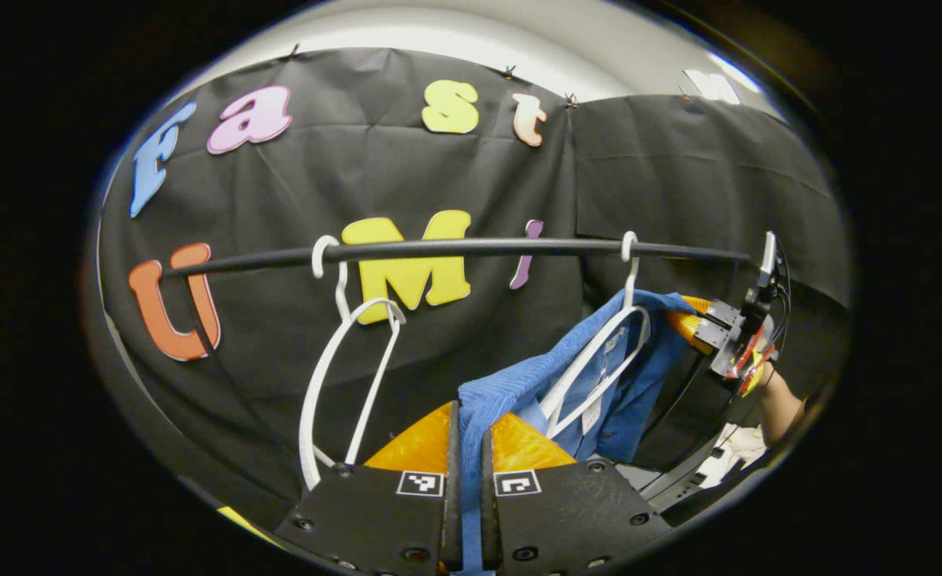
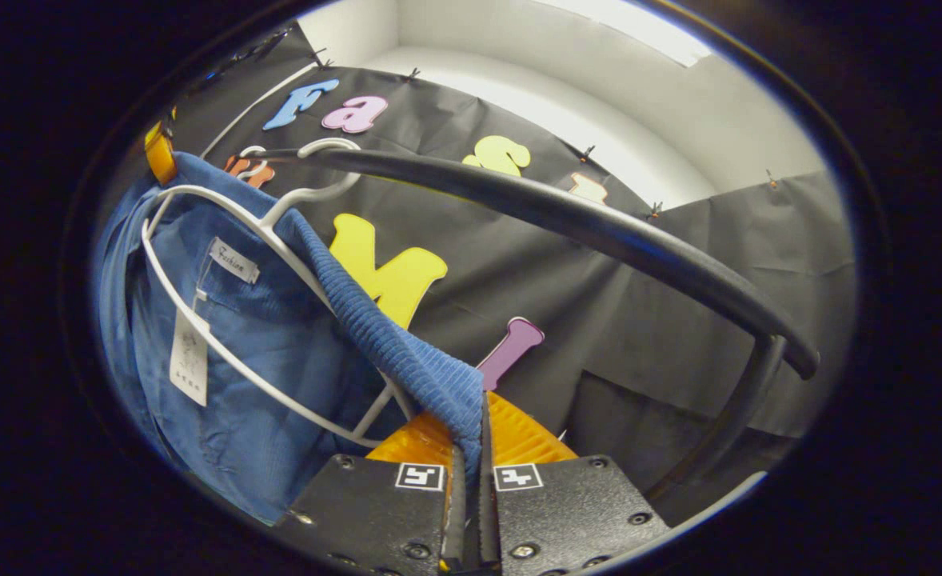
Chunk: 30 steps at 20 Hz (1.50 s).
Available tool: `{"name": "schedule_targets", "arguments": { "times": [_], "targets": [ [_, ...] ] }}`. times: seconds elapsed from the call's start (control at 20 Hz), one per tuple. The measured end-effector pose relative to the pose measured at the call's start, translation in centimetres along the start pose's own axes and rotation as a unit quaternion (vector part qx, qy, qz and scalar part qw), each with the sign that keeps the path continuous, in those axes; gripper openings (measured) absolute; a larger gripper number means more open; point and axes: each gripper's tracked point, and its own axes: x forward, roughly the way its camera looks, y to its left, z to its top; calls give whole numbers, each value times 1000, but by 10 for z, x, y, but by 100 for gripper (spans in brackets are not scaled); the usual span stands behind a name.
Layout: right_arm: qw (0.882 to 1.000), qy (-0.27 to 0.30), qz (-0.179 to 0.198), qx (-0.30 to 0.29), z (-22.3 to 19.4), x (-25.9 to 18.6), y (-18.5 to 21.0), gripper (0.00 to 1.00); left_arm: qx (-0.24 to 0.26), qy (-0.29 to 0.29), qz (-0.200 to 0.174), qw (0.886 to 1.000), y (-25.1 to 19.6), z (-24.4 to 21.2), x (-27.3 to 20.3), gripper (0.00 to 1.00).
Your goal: Grasp the clothes on the hanger with both hands and then place them into the laundry hamper below.
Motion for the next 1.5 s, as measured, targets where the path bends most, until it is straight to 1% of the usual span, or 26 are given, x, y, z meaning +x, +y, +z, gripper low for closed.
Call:
{"name": "schedule_targets", "arguments": {
  "times": [0.05, 0.1, 0.15, 0.2, 0.25, 0.3, 0.35, 0.45, 0.5, 0.55, 0.6, 0.65, 0.7, 0.75, 0.8, 0.9, 1.0, 1.05, 1.1, 1.15, 1.2, 1.25, 1.3, 1.35, 1.45, 1.5],
  "targets": [
    [1000, 3, -2, 0, -2, 1, -3, 12, -6, -9, -12, 1000, -2, -3, 6, 14],
    [1000, 7, 1, 7, -3, 2, -2, 10, -8, -13, -11, 1000, 0, -8, 10, 10],
    [1000, 9, 6, 17, -3, 1, -1, 10, 0, -7, 3, 1000, 4, -14, 13, 10],
    [1000, 10, 13, 26, -2, 0, 2, 10, 8, -9, 22, 1000, 12, -17, 21, 14],
    [1000, 9, 13, 27, -1, 0, 3, 10, 19, -6, 36, 999, 16, -21, 26, 14],
    [1000, 7, 10, 19, 0, 0, 1, 10, 25, -8, 32, 999, 14, -27, 33, 10],
    [1000, 7, 4, 13, 0, -1, -1, 10, 30, -5, 31, 999, 10, -33, 38, 10],
    [999, 7, 15, 28, 2, -2, 4, 9, 21, -9, 37, 999, 12, -40, 46, 10],
    [999, 8, 18, 35, 2, -2, 2, 9, 4, -12, 34, 999, 12, -42, 54, 14],
    [999, 10, 18, 39, 0, -2, 2, 9, -16, -22, 25, 999, 10, -42, 58, 10],
    [999, 11, 19, 44, 0, -2, 3, 11, -36, -30, 12, 999, 5, -44, 61, 10],
    [998, 12, 27, 50, 0, -3, 6, 9, -52, -39, 7, 998, 4, -47, 67, 14],
    [998, 14, 36, 54, 1, -4, 7, 9, -60, -40, 7, 997, 5, -52, 64, 10],
    [997, 15, 45, 57, 1, -5, 8, 10, -61, -34, -4, 998, 3, -54, 61, 0],
    [998, 12, 39, 55, 2, -5, 3, 8, -56, -30, -15, 998, -3, -58, 68, 5],
    [998, 1, 24, 52, 10, -8, -2, 7, -37, -36, -20, 998, -8, -60, 74, 5],
    [998, -8, 18, 67, 18, -14, -3, 6, -19, -33, 0, 999, 1, -62, 75, 3],
    [997, -11, 14, 70, 20, -16, -5, 6, -17, -26, -1, 1000, 0, -64, 76, 4],
    [997, -15, 8, 69, 22, -17, -9, 7, -21, -42, -3, 999, -1, -61, 80, 0],
    [998, -17, 5, 67, 24, -19, -12, 6, -32, -39, -12, 999, -6, -64, 81, 0],
    [998, -15, 6, 68, 23, -20, -12, 6, -41, -45, -5, 998, -4, -62, 81, 0],
    [997, -12, 11, 71, 23, -20, -8, 6, -38, -51, 8, 998, -5, -59, 80, 0],
    [997, -11, 14, 71, 24, -21, -6, 6, -26, -51, 33, 998, 2, -58, 79, 0],
    [998, -11, 13, 66, 24, -20, -6, 6, -17, -49, 47, 998, 10, -58, 76, 0],
    [999, -16, 0, 46, 27, -20, -10, 6, 3, -60, 67, 996, 10, -48, 70, 0],
    [999, -21, -4, 40, 30, -21, -11, 6, 19, -69, 79, 994, 13, -38, 67, 5]
  ]
}}
